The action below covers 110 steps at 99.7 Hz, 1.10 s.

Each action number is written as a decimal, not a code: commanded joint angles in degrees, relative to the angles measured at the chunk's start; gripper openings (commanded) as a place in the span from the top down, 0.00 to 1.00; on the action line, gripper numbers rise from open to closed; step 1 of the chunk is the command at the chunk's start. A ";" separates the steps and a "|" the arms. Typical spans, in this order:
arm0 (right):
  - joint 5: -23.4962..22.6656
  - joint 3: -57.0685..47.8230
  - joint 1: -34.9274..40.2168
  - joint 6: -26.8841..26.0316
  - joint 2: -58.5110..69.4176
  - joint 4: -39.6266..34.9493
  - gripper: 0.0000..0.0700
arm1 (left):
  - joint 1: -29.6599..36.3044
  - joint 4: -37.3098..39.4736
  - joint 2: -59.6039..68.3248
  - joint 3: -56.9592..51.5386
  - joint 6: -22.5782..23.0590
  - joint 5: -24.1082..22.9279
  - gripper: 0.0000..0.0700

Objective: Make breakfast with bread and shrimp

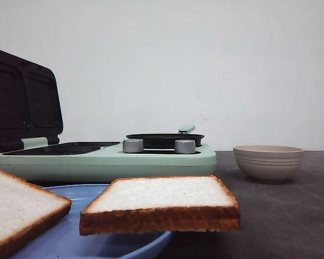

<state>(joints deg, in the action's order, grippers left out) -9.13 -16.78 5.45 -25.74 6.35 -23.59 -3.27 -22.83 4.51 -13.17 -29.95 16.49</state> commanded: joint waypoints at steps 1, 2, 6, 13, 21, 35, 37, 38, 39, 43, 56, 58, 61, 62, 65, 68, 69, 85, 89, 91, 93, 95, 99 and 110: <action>-0.96 -2.93 0.04 -2.69 3.37 -3.37 1.00 | -0.09 -1.53 2.10 -2.86 -1.36 1.01 0.99; -1.20 -3.41 0.04 -2.64 4.00 -4.11 1.00 | -0.09 -1.92 2.51 -3.37 -1.31 1.07 0.99; -2.01 -5.25 0.04 -2.45 6.69 -6.78 1.00 | -0.09 -3.69 4.26 -5.29 -0.83 1.42 0.99; -3.45 -7.89 0.04 -1.90 11.39 -9.68 1.00 | -0.09 -6.97 7.74 -8.66 0.72 2.29 0.99; -6.05 -10.10 0.13 -1.29 16.00 -10.62 1.00 | -0.07 -10.60 11.89 -12.13 3.98 5.05 0.99; -9.68 -12.79 1.31 -0.83 22.12 -12.44 1.00 | 0.02 -17.79 19.04 -17.75 6.84 8.66 0.99; -10.14 -12.98 1.53 -0.55 22.84 -12.76 1.00 | 0.04 -18.99 20.00 -18.51 7.32 8.79 0.99; -10.34 -13.03 1.62 -0.42 23.21 -12.90 1.00 | 0.07 -19.61 20.48 -18.88 7.56 8.87 0.99; -10.47 -13.07 1.70 -0.31 23.54 -12.96 1.00 | 0.09 -20.17 20.92 -19.21 7.80 8.90 0.99; -10.84 -13.09 2.03 -0.22 24.76 -13.29 1.00 | 0.20 -22.38 22.58 -20.48 8.70 8.94 0.99; -10.80 -13.09 2.62 -0.22 26.58 -13.00 1.00 | 0.55 -28.35 26.01 -23.08 9.62 9.05 0.99; -10.80 -13.09 2.62 -0.22 26.58 -12.79 1.00 | 0.59 -28.94 26.23 -23.23 9.62 9.07 0.99; -10.78 -13.09 2.62 -0.24 26.56 -12.50 1.00 | 0.68 -29.73 26.32 -23.30 9.60 9.14 0.99; -10.80 -13.09 2.62 -0.24 26.51 -12.41 1.00 | 0.68 -29.99 26.32 -23.30 9.60 9.18 0.99; -10.80 -13.09 2.62 -0.26 26.47 -12.17 1.00 | 0.72 -30.69 26.32 -23.30 9.62 9.31 0.99; -10.80 -13.09 2.62 -0.26 26.47 -11.98 1.00 | 0.72 -31.43 26.29 -23.30 9.60 9.31 0.99; -10.82 -13.09 2.62 -0.26 26.47 -11.98 1.00 | 0.72 -31.65 26.25 -23.30 9.57 9.31 0.99; -14.86 -13.09 2.67 -0.22 26.45 -12.07 1.00 | 0.72 -35.08 26.12 -23.30 10.64 11.02 0.93; -15.80 -13.09 2.67 -0.22 26.45 -11.93 1.00 | 0.72 -35.34 26.21 -23.30 11.30 12.87 0.85; -16.20 -13.09 2.67 -0.20 26.45 -11.80 1.00 | 0.72 -35.47 26.23 -23.30 11.43 13.73 0.79; -16.55 -13.09 2.67 -0.15 26.45 -11.65 1.00 | 0.72 -35.58 26.23 -23.30 11.39 14.38 0.72; -16.81 -13.09 2.67 -0.13 26.45 -11.52 1.00 | 0.72 -35.80 26.25 -23.30 11.32 14.97 0.65; -17.42 -13.09 2.67 -0.02 26.45 -11.13 1.00 | 0.72 -36.30 26.45 -23.30 11.30 15.61 0.55; -19.17 -13.09 2.67 0.26 26.45 -10.27 0.87 | 0.72 -39.01 27.63 -23.30 11.43 14.91 0.49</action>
<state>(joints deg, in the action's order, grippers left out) -27.46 -29.12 7.88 -26.35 32.60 -34.68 -2.59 -60.90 31.11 -35.51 -19.46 31.62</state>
